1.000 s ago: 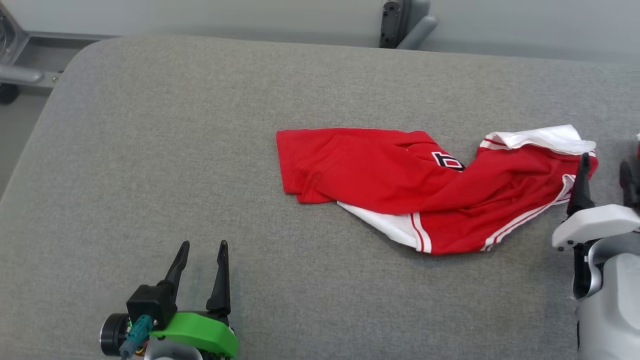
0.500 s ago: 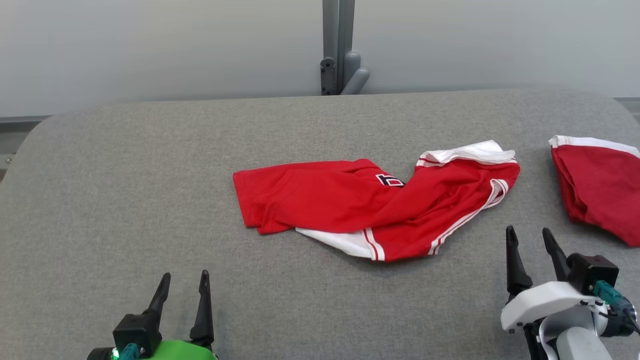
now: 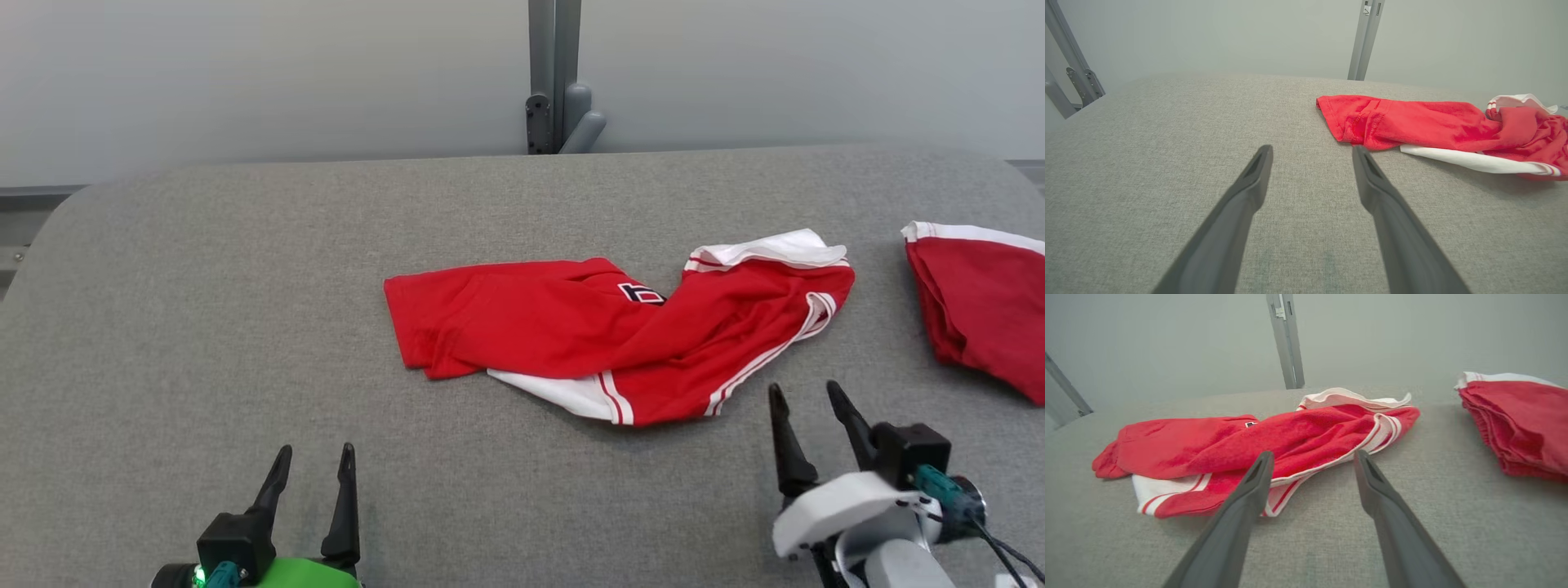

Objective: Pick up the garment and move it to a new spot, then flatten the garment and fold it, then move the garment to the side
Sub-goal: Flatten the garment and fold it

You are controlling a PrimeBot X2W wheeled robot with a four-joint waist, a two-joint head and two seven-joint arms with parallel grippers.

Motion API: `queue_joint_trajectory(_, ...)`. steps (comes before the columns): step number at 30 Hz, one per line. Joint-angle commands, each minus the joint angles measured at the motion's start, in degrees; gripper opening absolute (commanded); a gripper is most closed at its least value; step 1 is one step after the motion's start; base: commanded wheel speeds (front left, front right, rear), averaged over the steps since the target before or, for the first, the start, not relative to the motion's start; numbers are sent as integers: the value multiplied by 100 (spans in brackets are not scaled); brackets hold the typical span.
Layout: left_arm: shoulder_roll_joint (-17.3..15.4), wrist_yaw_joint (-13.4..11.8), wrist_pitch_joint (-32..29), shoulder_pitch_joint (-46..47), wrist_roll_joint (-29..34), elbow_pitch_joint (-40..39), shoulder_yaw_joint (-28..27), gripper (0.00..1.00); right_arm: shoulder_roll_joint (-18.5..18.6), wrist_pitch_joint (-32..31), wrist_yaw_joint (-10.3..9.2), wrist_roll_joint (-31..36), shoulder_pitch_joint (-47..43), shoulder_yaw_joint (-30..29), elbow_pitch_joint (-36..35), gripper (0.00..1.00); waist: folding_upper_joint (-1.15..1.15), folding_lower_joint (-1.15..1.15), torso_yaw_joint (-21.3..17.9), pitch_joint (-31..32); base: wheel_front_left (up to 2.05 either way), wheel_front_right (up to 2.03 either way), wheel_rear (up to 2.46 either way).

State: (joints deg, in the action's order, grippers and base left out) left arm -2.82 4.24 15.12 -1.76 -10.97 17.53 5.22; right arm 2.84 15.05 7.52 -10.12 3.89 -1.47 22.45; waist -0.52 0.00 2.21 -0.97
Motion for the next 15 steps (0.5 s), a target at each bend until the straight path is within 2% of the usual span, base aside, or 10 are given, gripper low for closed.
queue_joint_trajectory(1,-16,29,3,119,-1,-17,35,100,12,16,-7,95,247,221,-60,100,52,0,151,-147,0,0,0)
queue_joint_trajectory(4,-16,35,3,211,-49,-7,148,100,16,16,-7,247,640,784,31,100,52,0,334,-294,0,0,0)
queue_joint_trajectory(11,-16,7,3,397,-230,56,445,100,296,-205,-7,293,1956,2394,768,100,52,0,871,-620,0,0,0)
queue_joint_trajectory(15,-17,-25,3,469,-355,76,594,100,489,-391,-8,253,2547,2868,1368,100,52,0,1185,-772,0,0,0)
